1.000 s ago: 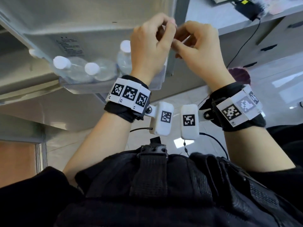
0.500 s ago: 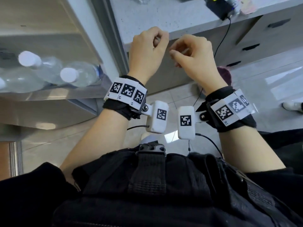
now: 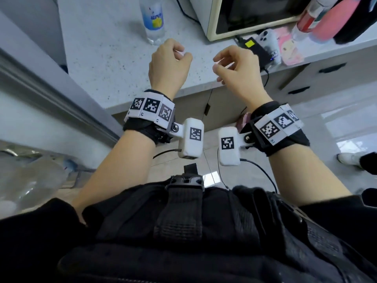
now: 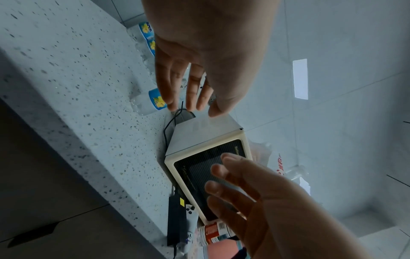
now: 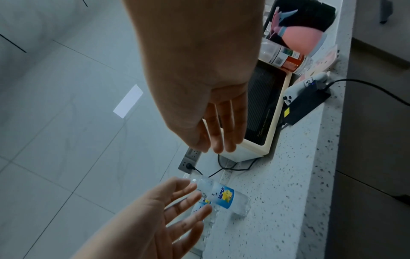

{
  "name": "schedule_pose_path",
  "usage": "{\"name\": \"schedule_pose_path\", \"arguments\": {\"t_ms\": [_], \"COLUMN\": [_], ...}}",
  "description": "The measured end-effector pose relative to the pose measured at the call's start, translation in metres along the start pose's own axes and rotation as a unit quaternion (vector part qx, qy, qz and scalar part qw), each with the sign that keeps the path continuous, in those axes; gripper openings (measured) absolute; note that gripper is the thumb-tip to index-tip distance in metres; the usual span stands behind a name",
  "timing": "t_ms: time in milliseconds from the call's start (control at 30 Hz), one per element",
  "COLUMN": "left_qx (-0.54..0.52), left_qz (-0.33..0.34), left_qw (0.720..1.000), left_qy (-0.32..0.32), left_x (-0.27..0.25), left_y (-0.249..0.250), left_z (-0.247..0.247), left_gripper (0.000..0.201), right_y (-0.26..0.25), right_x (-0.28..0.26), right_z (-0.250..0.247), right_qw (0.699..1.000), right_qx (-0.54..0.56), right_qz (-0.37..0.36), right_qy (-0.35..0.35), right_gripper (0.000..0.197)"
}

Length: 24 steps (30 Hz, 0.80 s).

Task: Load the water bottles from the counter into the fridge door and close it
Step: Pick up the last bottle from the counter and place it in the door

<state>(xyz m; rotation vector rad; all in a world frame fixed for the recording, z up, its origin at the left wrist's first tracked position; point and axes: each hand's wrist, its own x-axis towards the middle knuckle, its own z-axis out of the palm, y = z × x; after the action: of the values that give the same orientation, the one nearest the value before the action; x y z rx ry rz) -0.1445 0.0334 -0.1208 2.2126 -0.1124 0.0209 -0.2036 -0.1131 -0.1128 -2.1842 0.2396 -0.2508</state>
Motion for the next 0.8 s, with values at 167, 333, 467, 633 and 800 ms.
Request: {"name": "schedule_pose_path", "arguments": {"t_ms": [167,333,467,633,800], "left_qx": [-0.025,-0.026,-0.004,0.021,0.034], "left_qz": [-0.050,-0.092,-0.121,-0.141,-0.137], "left_qw": [0.998,0.993,0.984,0.973,0.966], "left_qy": [0.016,0.063,0.129,0.181,0.216], "left_x": [0.052,0.106,0.146,0.176,0.220], "left_y": [0.004,0.006,0.009,0.002,-0.006], "left_z": [0.015,0.027,0.028,0.026,0.009], "left_gripper": [0.027,0.034,0.040,0.044,0.052], "right_y": [0.013,0.021,0.023,0.019,0.017], "right_x": [0.064,0.132,0.183,0.234,0.270], "right_z": [-0.003,0.003,0.015,0.038,0.064], "right_qw": [1.000,0.998,0.991,0.978,0.970], "right_qx": [0.007,0.020,0.030,0.048,0.034], "right_qz": [-0.004,-0.014,-0.031,-0.047,-0.051], "right_qy": [-0.013,-0.062,-0.127,-0.197,-0.237], "right_gripper": [0.015,0.015,0.016,0.025,0.024]}}
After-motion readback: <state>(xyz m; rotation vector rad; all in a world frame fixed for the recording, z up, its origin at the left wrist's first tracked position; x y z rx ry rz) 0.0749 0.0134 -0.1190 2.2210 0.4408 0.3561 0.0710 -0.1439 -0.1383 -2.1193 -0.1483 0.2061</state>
